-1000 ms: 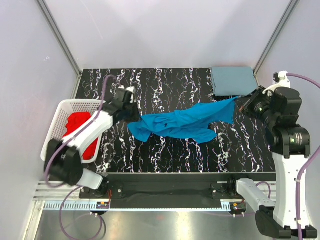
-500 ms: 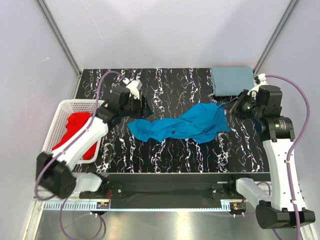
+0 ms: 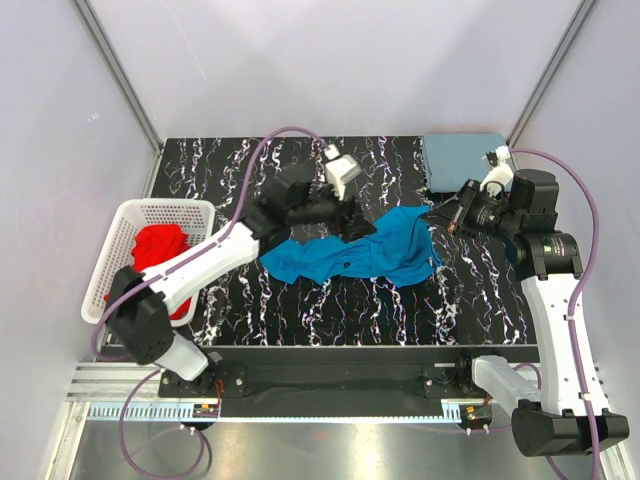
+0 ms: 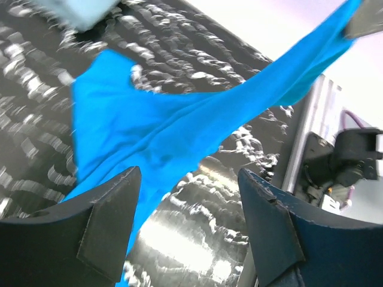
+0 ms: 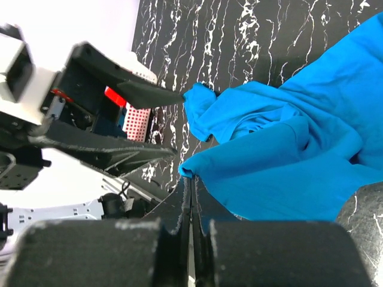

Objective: Fold and stack the t-shirts
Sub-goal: Flatten the tshirt out

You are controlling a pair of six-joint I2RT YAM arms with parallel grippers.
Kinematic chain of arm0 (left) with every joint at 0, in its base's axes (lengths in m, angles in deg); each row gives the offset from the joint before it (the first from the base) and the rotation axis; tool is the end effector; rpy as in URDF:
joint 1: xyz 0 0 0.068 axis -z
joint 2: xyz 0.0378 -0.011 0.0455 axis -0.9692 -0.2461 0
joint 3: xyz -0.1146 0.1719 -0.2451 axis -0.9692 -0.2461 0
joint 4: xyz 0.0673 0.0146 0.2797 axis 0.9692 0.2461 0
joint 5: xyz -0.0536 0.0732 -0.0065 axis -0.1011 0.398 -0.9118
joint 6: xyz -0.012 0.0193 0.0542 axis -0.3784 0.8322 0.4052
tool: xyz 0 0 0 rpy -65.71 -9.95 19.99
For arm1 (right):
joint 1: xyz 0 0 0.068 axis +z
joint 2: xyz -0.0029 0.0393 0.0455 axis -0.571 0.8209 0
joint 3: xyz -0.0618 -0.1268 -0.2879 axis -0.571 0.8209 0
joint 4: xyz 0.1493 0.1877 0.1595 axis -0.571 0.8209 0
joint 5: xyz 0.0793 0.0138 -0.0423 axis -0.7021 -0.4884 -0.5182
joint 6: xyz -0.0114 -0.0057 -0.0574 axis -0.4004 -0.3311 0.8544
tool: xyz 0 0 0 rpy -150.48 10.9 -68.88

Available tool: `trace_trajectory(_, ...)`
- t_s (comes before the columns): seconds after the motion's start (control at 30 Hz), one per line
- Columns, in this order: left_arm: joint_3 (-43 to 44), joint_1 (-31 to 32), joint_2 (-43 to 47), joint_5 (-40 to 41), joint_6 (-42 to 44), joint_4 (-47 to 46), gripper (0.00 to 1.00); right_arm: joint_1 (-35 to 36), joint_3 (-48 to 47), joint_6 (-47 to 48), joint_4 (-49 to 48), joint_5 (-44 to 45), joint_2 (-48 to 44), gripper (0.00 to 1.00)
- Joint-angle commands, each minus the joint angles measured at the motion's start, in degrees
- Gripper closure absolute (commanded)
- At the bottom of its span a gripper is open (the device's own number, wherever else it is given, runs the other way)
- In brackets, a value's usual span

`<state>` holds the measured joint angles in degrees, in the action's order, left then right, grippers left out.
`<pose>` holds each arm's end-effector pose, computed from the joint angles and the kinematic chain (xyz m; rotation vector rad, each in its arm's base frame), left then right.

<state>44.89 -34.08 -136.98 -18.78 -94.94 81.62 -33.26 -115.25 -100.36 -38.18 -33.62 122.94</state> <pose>0.2711 -0.2681 0.3786 0.8541 1.8055 -1.0807 0.1891 0.0302 0.4493 0.0740 2.0976 0.9600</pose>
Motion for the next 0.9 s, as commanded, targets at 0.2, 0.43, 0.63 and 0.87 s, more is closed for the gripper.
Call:
trace_trajectory(0.2,13.72,6.93,-7.01,-4.52,8.14,-6.32,0.27,0.46,0.12,1.97,1.58,-0.38,-0.9,1.0)
trace_trajectory(0.43,16.26,9.21,-9.38,-2.66,10.43,-7.38,0.28,0.46,0.65,1.01,1.23,-0.03,-0.64,1.0)
trace_trajectory(0.63,17.94,10.27,-12.37,-2.66,11.31,-7.2,0.32,0.46,1.26,0.3,0.17,-0.55,-1.07,1.0)
trace_trajectory(0.87,19.35,10.54,-14.31,-2.93,10.87,-9.13,0.44,0.46,1.52,0.13,-0.18,-0.64,-0.81,1.0)
